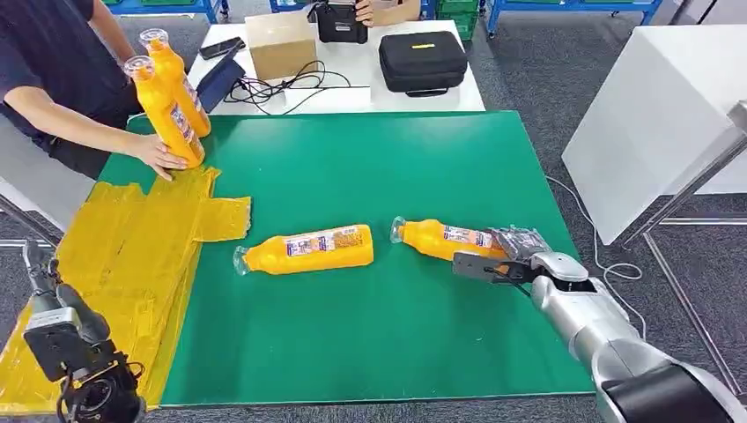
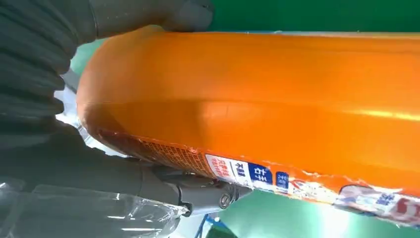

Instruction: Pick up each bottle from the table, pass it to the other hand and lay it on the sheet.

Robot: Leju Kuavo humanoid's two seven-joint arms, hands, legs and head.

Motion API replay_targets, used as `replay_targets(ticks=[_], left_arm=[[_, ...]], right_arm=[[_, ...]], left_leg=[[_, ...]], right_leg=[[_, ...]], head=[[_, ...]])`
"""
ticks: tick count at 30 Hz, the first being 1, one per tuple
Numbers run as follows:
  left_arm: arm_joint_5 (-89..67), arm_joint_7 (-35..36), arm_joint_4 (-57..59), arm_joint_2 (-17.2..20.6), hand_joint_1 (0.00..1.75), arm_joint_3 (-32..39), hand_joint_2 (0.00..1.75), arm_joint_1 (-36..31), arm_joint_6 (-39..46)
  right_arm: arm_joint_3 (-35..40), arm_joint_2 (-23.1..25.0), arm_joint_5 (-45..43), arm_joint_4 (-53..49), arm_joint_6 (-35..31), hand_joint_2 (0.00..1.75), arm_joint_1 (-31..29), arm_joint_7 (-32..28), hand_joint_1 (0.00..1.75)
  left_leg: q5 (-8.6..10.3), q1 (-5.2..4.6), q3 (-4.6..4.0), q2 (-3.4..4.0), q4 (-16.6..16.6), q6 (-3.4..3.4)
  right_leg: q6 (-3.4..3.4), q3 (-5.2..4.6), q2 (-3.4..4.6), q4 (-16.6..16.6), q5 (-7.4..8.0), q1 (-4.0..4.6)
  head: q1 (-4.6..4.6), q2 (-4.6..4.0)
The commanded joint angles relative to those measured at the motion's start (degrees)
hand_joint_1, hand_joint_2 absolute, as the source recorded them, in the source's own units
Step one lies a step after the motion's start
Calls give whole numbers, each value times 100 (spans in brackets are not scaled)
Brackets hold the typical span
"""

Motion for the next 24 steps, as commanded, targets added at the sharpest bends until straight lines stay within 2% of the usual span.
replay_targets(ticks=[1,2,4,5,6,8,10,14,15,17,21,24], left_arm=[[2333,1356,-19,267,0,227,175,521,-2962],[2639,1514,-8,260,0,267,175,570,-3517],[2721,1571,5,196,0,121,175,568,-3968],[2704,1572,25,172,0,-31,0,506,-4074],[2626,1494,48,146,0,-251,175,369,-4128],[2622,1494,74,120,0,-546,175,135,-4146],[2609,1493,63,116,0,-623,175,69,-4057],[2683,1452,11,195,0,-661,175,107,-4135],[2681,1433,-31,168,0,-727,175,57,-4226],[2601,1436,-239,42,0,-939,175,-130,-4303],[2495,1456,-438,-60,0,-1261,175,-516,-4272],[2446,1491,-412,-184,0,-1429,175,-864,-4114]], right_arm=[[-924,-12,-1429,-763,-370,175,-637,-1068,175],[-1180,-46,-2105,-1938,-335,175,-321,-1145,175],[-1123,-394,-2483,-4143,-396,175,537,-589,175],[-1079,-566,-2613,-4898,-580,175,910,-439,175],[-1009,-677,-2741,-5495,-805,175,1238,-342,175],[-818,-745,-2634,-5858,-1162,175,1505,-253,175],[-727,-744,-2646,-5809,-1265,175,1515,-234,175],[-670,-725,-2756,-5549,-1437,175,1392,-380,175],[-636,-685,-2749,-5571,-1473,175,1435,-398,175],[-461,-509,-2789,-5558,-1474,175,1444,-343,175],[-74,108,-3008,-4829,-1618,175,1095,-306,175],[325,1084,-2882,-3880,-1736,175,839,-268,175]], left_leg=[[-5,-4,-19,27,8,-13],[-10,0,-31,41,15,-20],[-12,-1,-48,56,16,-20],[-4,1,-54,34,7,-16],[6,5,-57,7,0,-11],[5,8,-51,-16,-3,-15],[3,8,-52,-43,-2,-15],[-8,8,-69,-29,6,-20],[2,7,-93,-12,3,-10],[-2,9,-89,-12,5,-14],[-4,10,-88,-12,14,-23],[4,9,-94,18,1,-16]], right_leg=[[6,-29,17,13,2,-7],[8,-43,26,18,2,-4],[8,-61,42,27,4,-11],[7,-60,23,17,5,-10],[5,-64,-1,4,6,-3],[6,-60,-33,0,-6,4],[7,-58,-45,2,-13,10],[13,-75,-40,12,-19,10],[7,-99,-21,7,-4,5],[9,-90,-26,8,-9,4],[10,-92,-30,15,-10,8],[3,-99,5,4,7,1]], head=[[0,0],[0,0],[0,0],[-4,0],[2,0],[-2,0],[0,0],[-2,0],[0,0],[0,2],[0,0],[2,0]])
